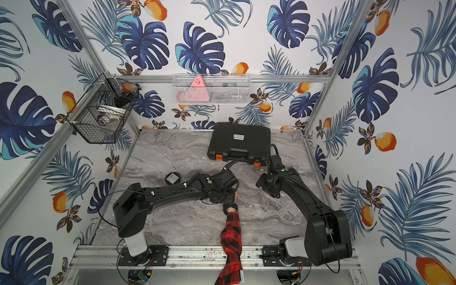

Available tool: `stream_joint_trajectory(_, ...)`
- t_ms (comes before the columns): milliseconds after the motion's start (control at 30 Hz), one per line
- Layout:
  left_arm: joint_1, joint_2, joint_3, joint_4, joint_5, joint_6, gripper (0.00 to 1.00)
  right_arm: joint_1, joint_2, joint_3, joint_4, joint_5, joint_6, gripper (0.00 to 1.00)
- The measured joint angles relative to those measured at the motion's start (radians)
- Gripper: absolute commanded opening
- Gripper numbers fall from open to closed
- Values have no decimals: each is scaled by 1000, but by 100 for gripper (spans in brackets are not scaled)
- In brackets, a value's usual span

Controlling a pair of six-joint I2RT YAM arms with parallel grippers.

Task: Take off the watch
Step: Adjust the hand at the center of the board.

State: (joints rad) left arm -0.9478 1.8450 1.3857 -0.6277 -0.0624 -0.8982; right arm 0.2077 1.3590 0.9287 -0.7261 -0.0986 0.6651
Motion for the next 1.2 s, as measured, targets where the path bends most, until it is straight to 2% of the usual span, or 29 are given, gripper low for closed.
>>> stream_joint_trajectory(167,0,57,29,-3,3,-23,57,-27,-3,-8,14,-31,-26,62)
stream_joint_trajectory(467,11,90,32,8,5,-34,36,-38,-15,-16,14,-54,-53,61)
stream_joint_trajectory(567,15,71,3,31,5,-34,29,-38,-24,-18,14,-60,-53,60)
stream_joint_trajectory(767,21,-13,-88,112,15,-13,23,-38,-37,-18,13,-64,-55,59)
stream_joint_trajectory(900,33,-78,-169,218,64,11,20,-38,-44,-23,12,-64,-55,59)
stream_joint_trajectory(1200,117,-139,-378,507,269,5,16,-38,-44,-14,-7,-57,-51,58)
